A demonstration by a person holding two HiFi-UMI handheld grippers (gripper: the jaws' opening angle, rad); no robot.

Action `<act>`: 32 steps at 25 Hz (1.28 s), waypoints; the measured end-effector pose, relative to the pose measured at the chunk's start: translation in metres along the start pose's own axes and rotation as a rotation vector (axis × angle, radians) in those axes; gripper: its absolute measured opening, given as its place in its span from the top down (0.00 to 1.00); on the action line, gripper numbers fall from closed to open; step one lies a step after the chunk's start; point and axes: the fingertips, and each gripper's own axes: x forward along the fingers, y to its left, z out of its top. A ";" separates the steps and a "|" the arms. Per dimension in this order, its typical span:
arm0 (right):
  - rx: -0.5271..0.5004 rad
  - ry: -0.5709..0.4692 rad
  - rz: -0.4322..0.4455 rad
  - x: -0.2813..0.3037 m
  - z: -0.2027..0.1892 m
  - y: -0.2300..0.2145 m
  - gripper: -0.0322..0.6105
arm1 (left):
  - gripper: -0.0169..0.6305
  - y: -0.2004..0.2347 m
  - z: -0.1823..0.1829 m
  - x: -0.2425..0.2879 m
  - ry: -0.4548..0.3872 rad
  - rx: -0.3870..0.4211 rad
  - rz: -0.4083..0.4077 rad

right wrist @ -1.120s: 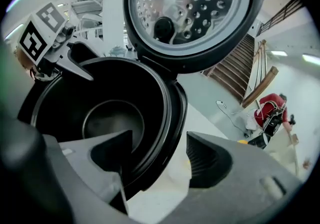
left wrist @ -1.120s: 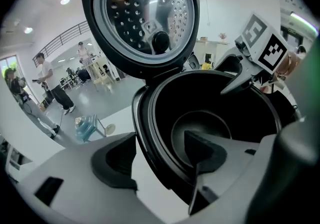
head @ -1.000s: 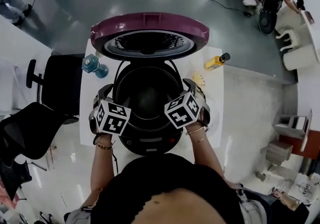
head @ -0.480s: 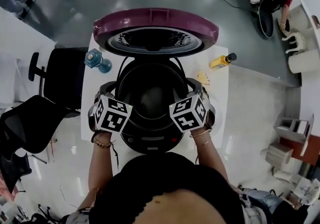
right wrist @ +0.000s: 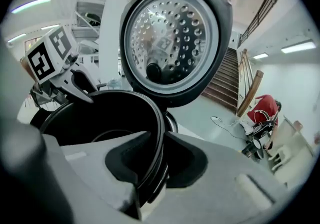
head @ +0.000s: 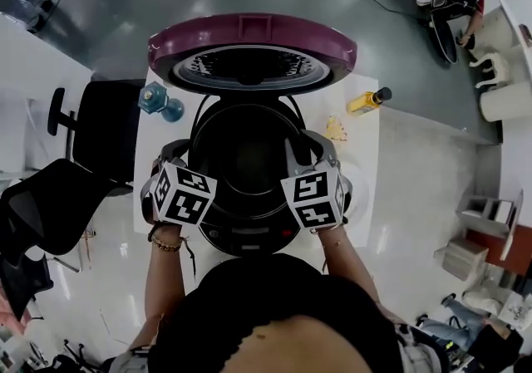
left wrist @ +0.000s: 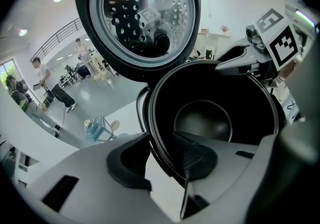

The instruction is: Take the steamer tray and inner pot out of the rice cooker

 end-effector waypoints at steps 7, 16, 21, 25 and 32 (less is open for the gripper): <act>0.180 -0.133 0.037 -0.021 0.009 -0.009 0.88 | 0.83 0.000 0.010 -0.028 -0.075 -0.120 -0.041; 0.163 -0.272 0.058 -0.068 0.038 -0.008 0.89 | 0.85 -0.008 0.018 -0.076 -0.187 -0.187 0.008; 0.130 -0.366 0.047 -0.103 0.058 -0.005 0.90 | 0.86 -0.009 0.024 -0.110 -0.272 -0.211 0.068; 0.116 -0.434 0.054 -0.130 0.069 -0.001 0.90 | 0.87 -0.014 0.027 -0.141 -0.358 -0.249 0.091; 0.040 -0.586 0.095 -0.172 0.102 0.023 0.90 | 0.88 -0.012 0.017 -0.200 -0.490 -0.296 0.171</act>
